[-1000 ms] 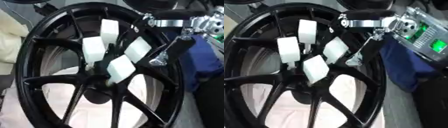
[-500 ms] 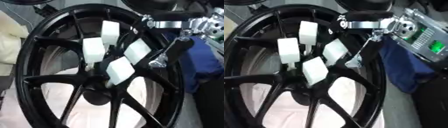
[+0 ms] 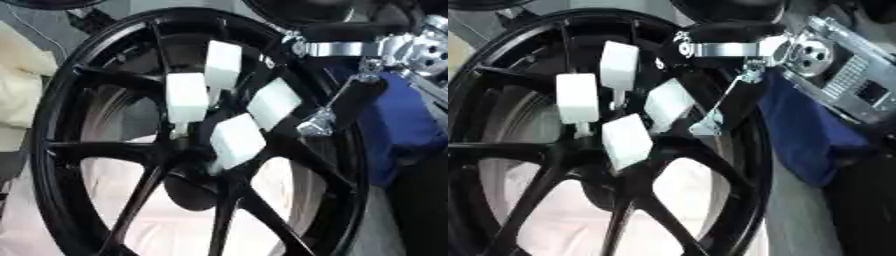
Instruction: Pull the pin out of the wheel hub.
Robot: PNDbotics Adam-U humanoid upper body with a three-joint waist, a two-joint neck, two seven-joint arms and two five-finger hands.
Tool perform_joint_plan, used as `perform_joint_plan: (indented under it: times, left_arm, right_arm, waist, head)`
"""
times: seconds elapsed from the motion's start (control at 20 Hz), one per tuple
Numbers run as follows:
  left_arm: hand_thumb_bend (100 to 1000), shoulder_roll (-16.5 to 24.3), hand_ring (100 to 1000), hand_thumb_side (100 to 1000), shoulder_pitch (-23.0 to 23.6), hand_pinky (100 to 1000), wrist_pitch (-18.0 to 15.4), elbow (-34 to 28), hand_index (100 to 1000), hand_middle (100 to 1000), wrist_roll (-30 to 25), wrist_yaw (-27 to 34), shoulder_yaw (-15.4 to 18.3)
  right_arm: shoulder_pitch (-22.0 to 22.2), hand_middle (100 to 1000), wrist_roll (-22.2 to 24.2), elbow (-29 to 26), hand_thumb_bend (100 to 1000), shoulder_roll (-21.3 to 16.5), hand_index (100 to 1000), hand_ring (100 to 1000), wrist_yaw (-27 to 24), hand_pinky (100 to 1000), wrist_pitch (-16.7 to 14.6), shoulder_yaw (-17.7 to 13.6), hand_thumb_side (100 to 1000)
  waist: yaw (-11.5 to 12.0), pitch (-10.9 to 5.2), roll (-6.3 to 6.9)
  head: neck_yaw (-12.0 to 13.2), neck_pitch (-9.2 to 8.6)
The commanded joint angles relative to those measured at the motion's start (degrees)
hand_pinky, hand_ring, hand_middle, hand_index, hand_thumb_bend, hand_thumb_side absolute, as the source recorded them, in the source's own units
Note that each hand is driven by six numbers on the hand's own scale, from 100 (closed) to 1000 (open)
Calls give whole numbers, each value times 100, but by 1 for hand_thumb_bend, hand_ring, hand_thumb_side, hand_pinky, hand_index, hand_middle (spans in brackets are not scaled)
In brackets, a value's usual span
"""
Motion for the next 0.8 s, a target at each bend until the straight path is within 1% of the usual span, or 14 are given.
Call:
perform_joint_plan:
  times: [0.05, 0.15, 0.45, 0.8]
  left_arm:
    - [213, 111, 568, 707, -33, 930, -2, -109, 686, 580, -5, 17, 35]
    - [213, 112, 568, 706, -31, 930, -3, -109, 686, 580, -2, 20, 39]
    - [214, 115, 570, 705, -15, 930, -3, -109, 688, 582, 1, 27, 49]
    - [215, 134, 573, 703, 12, 930, -3, -109, 688, 583, 1, 32, 66]
  right_arm:
    - [-80, 365, -57, -66, 131, -157, 472, 528, -135, 613, 89, -71, 100]
    - [-90, 315, -129, -66, 127, -160, 428, 505, -197, 593, 159, -83, 100]
    - [-180, 298, -284, -66, 149, -174, 409, 487, -503, 572, 326, -71, 100]
    - [-378, 282, -293, -66, 160, -230, 395, 475, -753, 556, 328, -164, 114]
  waist:
    - [-9, -132, 41]
    - [-13, -144, 42]
    - [-39, -186, 53]
    - [-100, -267, 90]
  head:
    - [3, -32]
    - [1, -23]
    - [5, 20]
    - [34, 88]
